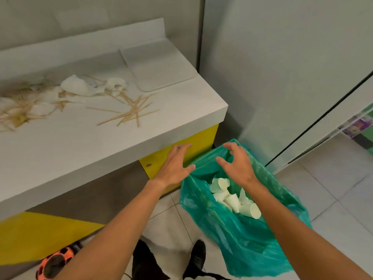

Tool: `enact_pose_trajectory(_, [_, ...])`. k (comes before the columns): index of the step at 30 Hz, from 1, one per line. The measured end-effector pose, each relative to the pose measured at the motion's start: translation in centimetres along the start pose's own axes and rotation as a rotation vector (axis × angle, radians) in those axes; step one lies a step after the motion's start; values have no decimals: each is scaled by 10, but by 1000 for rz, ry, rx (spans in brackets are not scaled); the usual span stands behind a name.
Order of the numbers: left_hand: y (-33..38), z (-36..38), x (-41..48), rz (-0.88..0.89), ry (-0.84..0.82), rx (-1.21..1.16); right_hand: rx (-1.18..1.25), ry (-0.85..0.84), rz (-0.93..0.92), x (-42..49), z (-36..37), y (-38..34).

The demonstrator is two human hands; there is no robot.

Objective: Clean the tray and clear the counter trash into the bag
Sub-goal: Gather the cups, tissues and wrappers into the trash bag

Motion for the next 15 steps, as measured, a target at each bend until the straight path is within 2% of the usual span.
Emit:
enact_pose_trajectory(4, [-14,-57,-13,2,133,-24,46,-27,-134,34,23,-51])
enact_pose_trajectory(15, [-73,-175,-21,-69,392,-51,104,-123,-330,103,89,-150])
Point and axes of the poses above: each hand's wrist, its own x-axis towards the middle knuckle, its own z-axis out of the palm, y = z × x, the point moved 2 cm from there along x, towards the middle knuckle, and after that the axes turned 13 degrees about -z, right-handed, at the moved point
